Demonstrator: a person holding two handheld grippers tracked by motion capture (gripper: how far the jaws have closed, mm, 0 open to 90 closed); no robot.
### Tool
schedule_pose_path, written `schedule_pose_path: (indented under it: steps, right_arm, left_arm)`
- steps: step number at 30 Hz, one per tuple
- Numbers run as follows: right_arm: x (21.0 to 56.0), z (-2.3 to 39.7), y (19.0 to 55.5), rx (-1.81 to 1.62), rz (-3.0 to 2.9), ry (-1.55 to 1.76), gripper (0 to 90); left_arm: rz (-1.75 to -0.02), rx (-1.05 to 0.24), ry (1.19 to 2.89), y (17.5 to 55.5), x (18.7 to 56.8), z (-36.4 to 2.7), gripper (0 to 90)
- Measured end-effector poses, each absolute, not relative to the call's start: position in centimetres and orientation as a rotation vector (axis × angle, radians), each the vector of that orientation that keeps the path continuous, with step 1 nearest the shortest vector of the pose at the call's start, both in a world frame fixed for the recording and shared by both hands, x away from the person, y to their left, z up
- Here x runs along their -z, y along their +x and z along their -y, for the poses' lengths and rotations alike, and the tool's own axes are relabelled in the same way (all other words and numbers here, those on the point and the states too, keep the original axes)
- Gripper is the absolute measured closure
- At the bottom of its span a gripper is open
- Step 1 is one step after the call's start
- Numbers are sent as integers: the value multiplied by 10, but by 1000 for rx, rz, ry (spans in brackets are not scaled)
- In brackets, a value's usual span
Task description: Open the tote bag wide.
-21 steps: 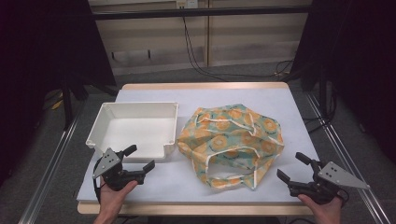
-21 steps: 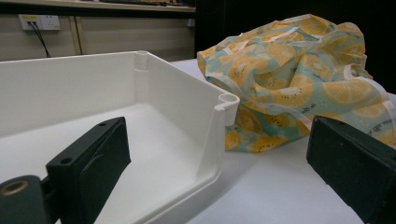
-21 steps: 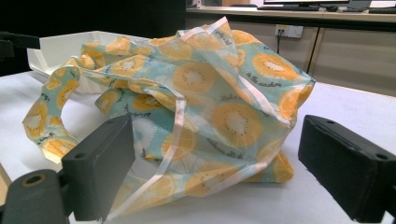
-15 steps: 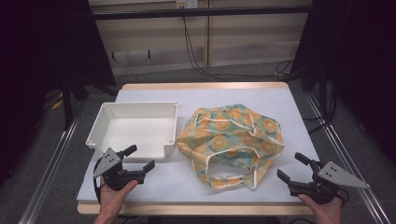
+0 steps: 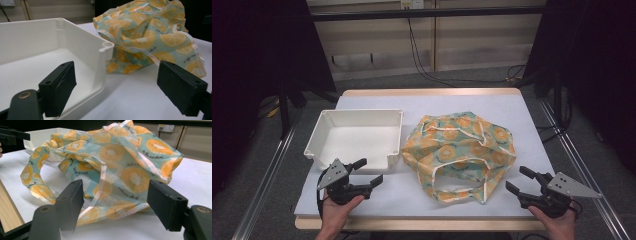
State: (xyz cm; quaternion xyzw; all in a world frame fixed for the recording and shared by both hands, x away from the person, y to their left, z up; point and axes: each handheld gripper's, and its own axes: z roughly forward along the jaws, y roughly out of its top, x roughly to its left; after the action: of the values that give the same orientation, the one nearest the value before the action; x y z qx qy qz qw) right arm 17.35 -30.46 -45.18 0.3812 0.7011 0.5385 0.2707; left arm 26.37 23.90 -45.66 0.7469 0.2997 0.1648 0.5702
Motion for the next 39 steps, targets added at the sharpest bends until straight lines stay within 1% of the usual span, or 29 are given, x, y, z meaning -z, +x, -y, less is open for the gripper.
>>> schedule_pose_path:
  steps: [1, 4, 8, 13, 15, 18, 19, 22, 23, 29, 32, 33, 36, 38, 39]
  right_arm:
    - [452, 302, 174, -1458, -1909, 1021, 327]
    - [451, 299, 174, -1464, -1931, 1017, 362]
    - [445, 294, 175, -1466, -1977, 1018, 424]
    - [436, 289, 181, -1497, -2019, 1012, 456]
    - [434, 286, 185, -1506, -2041, 1003, 477]
    - [433, 281, 190, -1510, -2072, 993, 478]
    - [432, 279, 192, -1514, -2090, 987, 478]
    - [429, 278, 194, -1516, -2100, 985, 482]
    - [428, 278, 195, -1517, -2100, 981, 498]
    - [423, 276, 207, -1498, -2130, 956, 526]
    - [420, 275, 211, -1508, -2129, 944, 534]
    - [415, 274, 216, -1499, -2129, 934, 544]
    - [409, 272, 221, -1497, -2126, 922, 543]
    - [407, 272, 224, -1494, -2125, 926, 538]
    - [404, 272, 229, -1490, -2119, 926, 529]
  left_arm:
    - [-698, -362, 1761, 262, 457, -236, 166]
    - [-684, -345, 1774, 261, 456, -234, 176]
    - [-657, -320, 1796, 260, 453, -230, 230]
    - [-610, -267, 1815, 259, 451, -220, 305]
    - [-611, -275, 1834, 259, 449, -214, 311]
    - [-589, -228, 1840, 261, 448, -208, 319]
    - [-589, -221, 1849, 261, 447, -204, 339]
    - [-554, -202, 1850, 263, 442, -196, 363]
    - [-554, -213, 1854, 263, 440, -194, 379]
    - [-494, -194, 1867, 267, 432, -175, 456]
    - [-481, -193, 1878, 269, 430, -168, 469]
    - [-469, -193, 1879, 272, 427, -160, 474]
    - [-439, -178, 1886, 279, 423, -149, 487]
    - [-430, -169, 1885, 281, 422, -145, 513]
    - [-415, -144, 1881, 285, 418, -137, 518]
